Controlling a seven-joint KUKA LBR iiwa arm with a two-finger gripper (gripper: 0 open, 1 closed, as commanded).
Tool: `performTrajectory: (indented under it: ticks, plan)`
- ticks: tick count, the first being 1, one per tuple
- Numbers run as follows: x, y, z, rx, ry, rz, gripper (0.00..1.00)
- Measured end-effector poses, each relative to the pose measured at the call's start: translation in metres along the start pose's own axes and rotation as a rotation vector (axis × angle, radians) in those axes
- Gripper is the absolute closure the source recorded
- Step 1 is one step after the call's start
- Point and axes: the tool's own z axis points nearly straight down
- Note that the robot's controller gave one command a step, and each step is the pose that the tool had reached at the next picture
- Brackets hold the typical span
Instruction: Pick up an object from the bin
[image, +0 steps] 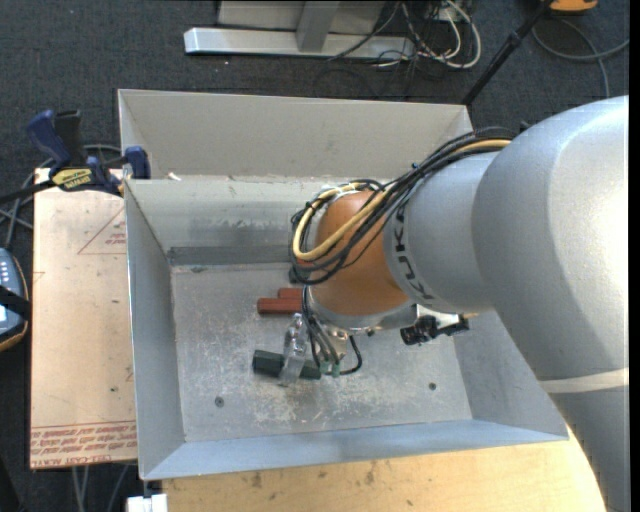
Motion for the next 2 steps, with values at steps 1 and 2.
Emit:
performTrajectory:
  ticks: [1,2]
  plan:
    - [0.0000,0.0000,0.0000,0.000,0.000,0.000,1.00]
    - [0.0008,-0.0005,-0.0032,0.001,0.002,0.001,1.00]
